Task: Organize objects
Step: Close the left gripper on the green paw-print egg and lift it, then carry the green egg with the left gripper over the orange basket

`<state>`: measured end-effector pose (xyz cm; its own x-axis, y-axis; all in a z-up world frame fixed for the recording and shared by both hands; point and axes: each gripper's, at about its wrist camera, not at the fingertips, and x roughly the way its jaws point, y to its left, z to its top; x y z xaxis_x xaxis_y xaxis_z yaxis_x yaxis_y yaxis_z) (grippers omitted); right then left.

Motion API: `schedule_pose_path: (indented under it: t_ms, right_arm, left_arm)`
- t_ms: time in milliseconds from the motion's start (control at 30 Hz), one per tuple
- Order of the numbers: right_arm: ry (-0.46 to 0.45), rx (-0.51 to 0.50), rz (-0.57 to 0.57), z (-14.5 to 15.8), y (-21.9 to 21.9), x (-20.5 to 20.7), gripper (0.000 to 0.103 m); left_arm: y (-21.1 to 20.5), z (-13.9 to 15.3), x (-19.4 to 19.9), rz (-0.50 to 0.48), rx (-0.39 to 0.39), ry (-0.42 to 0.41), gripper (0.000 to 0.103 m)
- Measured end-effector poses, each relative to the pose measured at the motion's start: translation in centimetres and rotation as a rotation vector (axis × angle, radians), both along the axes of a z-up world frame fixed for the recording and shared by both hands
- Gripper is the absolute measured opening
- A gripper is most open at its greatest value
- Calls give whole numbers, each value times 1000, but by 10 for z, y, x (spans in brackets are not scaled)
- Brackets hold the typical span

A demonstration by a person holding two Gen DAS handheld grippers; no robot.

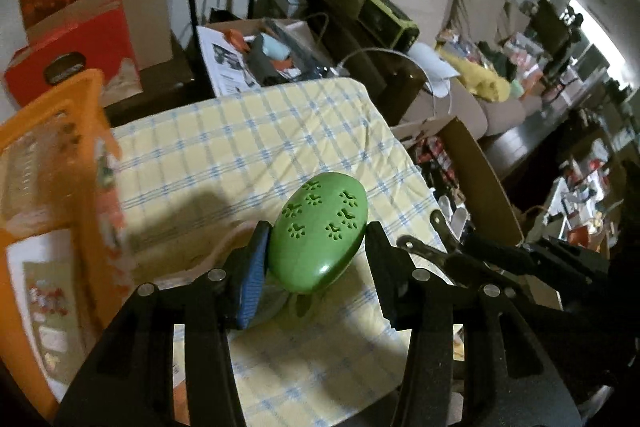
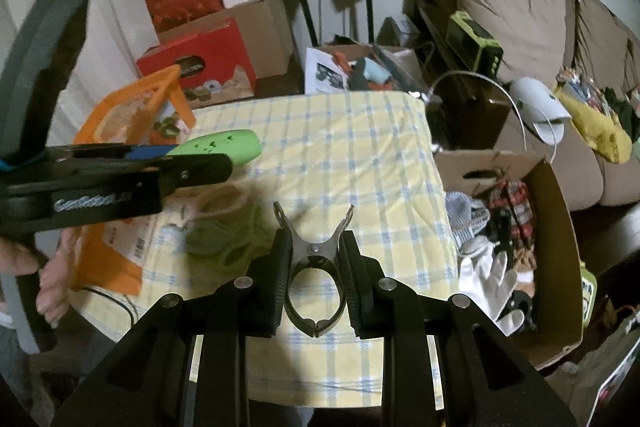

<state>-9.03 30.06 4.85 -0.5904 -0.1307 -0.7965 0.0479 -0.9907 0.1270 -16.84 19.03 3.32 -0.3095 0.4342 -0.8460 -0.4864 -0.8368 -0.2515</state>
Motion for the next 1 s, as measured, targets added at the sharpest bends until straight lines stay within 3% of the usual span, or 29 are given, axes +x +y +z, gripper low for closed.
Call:
schedule_pose_path:
  t_ms: [233, 433, 767, 1000]
  right_arm:
    - [40, -3, 70, 22, -39, -6, 24]
    - [67, -14, 153, 37, -87, -13, 24]
    - [46, -68, 256, 31, -165, -31, 24]
    - [17, -79, 287, 19, -206, -44, 24]
  left_arm:
    - [-61, 31, 11, 83, 35, 38, 44]
    - [-125, 42, 14, 179, 15, 64, 44]
    - [-226, 7, 15, 363, -17, 18, 44]
    - [-255, -22, 16, 420, -14, -26, 44]
